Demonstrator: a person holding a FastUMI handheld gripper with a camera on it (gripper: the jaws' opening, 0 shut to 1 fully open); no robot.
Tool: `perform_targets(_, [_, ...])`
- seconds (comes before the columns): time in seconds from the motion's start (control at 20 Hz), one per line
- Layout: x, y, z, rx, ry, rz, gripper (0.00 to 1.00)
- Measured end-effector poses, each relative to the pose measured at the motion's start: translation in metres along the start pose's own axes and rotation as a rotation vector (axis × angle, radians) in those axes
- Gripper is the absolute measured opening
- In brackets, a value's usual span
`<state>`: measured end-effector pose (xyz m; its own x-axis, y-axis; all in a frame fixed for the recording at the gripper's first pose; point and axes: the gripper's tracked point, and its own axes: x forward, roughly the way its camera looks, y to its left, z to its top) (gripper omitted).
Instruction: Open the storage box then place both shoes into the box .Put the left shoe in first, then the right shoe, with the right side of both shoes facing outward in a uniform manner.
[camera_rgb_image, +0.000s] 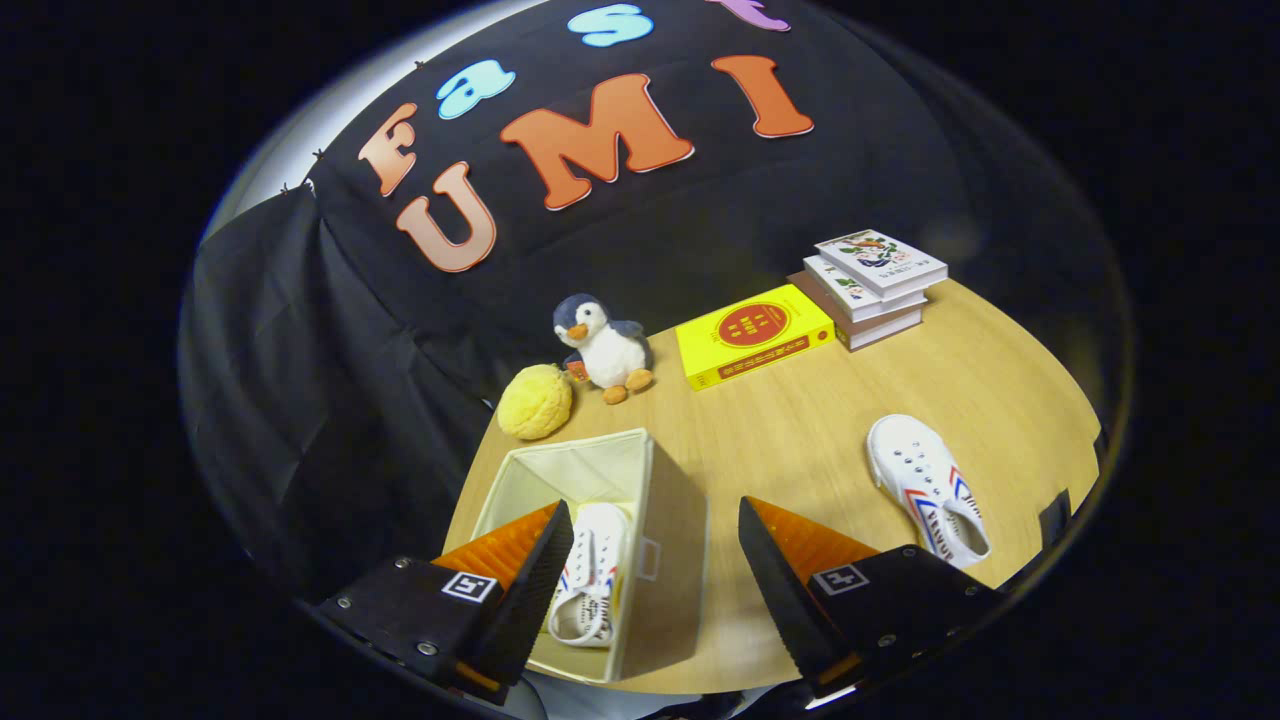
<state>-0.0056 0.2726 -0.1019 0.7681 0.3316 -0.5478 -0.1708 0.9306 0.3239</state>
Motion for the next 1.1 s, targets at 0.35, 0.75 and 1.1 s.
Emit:
perform_targets(0.35, [-0.016, -0.122, 0.023, -0.009, 0.012, -0.079, 0.99])
perform_targets(0.75, [-0.01, -0.226, 0.0, -0.044, 0.109, -0.123, 0.99])
perform_targets(1.1, [0.01, -0.272, -0.055, -0.157, 0.259, -0.141, 0.91])
